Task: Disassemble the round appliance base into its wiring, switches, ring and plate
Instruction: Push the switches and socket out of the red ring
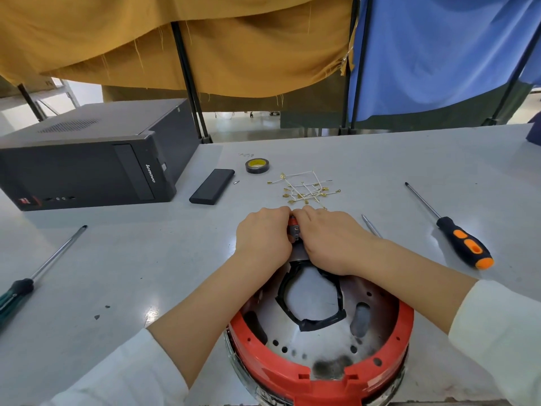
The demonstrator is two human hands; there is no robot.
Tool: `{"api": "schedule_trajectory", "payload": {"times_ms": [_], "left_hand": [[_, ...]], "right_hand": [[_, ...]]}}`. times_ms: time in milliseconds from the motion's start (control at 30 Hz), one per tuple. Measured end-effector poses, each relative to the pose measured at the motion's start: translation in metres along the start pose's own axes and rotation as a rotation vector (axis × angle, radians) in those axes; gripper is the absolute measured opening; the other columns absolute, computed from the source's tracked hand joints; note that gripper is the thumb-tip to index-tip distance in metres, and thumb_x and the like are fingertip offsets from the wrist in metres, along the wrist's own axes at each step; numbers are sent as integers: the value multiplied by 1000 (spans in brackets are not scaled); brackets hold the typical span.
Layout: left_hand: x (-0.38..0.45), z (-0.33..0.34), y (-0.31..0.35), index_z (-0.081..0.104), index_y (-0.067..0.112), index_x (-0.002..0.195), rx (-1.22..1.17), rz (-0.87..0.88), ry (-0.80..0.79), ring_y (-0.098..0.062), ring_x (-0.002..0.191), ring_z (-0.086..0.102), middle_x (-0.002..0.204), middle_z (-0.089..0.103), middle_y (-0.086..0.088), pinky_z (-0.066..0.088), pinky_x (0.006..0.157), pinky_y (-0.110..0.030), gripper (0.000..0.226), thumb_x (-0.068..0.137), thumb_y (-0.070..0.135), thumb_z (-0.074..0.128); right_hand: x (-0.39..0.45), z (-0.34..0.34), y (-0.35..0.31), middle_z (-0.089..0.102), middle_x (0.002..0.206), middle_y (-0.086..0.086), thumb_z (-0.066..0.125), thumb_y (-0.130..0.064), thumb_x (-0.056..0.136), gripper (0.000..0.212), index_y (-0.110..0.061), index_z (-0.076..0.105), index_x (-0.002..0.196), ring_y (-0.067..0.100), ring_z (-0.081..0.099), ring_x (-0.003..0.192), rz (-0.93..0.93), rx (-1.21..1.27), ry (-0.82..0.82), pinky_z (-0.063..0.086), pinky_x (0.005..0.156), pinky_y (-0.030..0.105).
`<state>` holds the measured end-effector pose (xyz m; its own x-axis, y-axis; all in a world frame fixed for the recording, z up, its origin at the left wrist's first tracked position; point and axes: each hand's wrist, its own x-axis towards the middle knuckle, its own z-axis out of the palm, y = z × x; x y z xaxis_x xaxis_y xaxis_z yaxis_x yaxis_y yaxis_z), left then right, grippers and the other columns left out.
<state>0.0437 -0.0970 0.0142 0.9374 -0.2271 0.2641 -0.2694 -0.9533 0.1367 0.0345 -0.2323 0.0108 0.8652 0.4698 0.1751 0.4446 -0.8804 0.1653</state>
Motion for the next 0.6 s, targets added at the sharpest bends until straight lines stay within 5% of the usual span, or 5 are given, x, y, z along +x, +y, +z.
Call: {"api": "schedule_trajectory", "payload": {"times_ms": [400, 600], "left_hand": [[3, 0, 2, 53, 19, 106, 58, -13, -14, -31, 91, 59, 98, 62, -7, 33, 59, -30, 28, 80, 8, 48], [-2, 3, 1, 45, 19, 123, -6, -50, 16, -31, 89, 60, 98, 64, -8, 32, 60, -30, 41, 82, 14, 48]], "right_hand": [[8, 7, -1, 51, 118, 9, 44, -19, 89, 43, -9, 35, 129, 28, 57, 97, 43, 7, -4, 35, 63, 34], [10, 1, 3, 58, 127, -3, 30, -42, 83, 52, -33, 38, 134, 24, 56, 110, 262, 429, -34, 36, 76, 35]]}}
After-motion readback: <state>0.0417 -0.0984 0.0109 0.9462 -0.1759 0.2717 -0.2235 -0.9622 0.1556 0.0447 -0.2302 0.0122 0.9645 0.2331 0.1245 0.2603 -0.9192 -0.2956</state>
